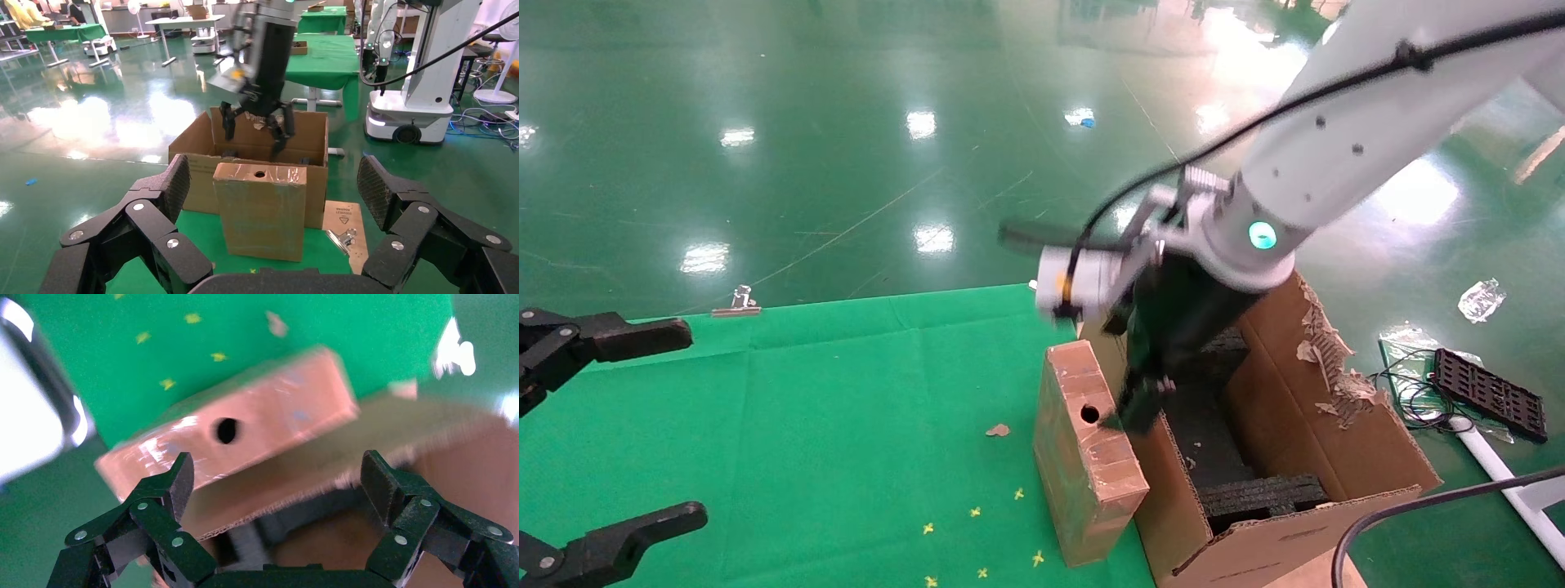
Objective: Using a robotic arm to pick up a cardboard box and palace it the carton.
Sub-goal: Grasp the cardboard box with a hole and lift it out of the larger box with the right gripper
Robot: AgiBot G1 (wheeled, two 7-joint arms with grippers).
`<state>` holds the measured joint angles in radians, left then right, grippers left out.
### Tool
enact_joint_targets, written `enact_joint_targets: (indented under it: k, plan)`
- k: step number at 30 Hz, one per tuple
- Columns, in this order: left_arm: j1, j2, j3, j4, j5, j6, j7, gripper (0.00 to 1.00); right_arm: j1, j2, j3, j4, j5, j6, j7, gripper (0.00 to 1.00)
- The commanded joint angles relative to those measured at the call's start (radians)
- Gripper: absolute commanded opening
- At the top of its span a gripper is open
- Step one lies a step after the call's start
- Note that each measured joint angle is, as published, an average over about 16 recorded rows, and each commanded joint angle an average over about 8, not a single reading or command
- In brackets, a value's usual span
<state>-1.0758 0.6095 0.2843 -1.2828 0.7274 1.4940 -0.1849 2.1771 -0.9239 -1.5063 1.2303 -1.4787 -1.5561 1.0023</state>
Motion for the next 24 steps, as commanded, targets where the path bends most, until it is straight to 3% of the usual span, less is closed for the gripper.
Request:
enact_joint_targets:
  k: [1,6,17,19,22,24]
  plan:
    - [0.000,0.000,0.000,0.000,0.000,0.000,0.000,1.00,0.014,-0.013,-0.005,-0.036,0.003,-0.006,0.136,1.00]
    - [0.000,0.000,0.001,0.000,0.000,0.000,0.000,1.00,0.001,-0.058,-0.027,-0.203,0.103,-0.024,0.276,1.00]
    - [0.000,-0.001,0.001,0.000,-0.001,-0.001,0.001,1.00,-0.054,-0.131,-0.127,-0.427,0.185,-0.016,0.299,0.97]
    - [0.000,-0.001,0.001,0.000,-0.001,-0.001,0.001,1.00,-0.065,-0.145,-0.139,-0.448,0.186,-0.013,0.292,0.78]
    - [0.000,-0.001,0.002,0.000,-0.001,-0.001,0.001,1.00,-0.076,-0.163,-0.156,-0.474,0.186,-0.011,0.283,0.41]
    - [0.000,-0.001,0.002,0.000,-0.001,-0.001,0.001,0.94,-0.079,-0.173,-0.166,-0.486,0.185,-0.011,0.278,0.16]
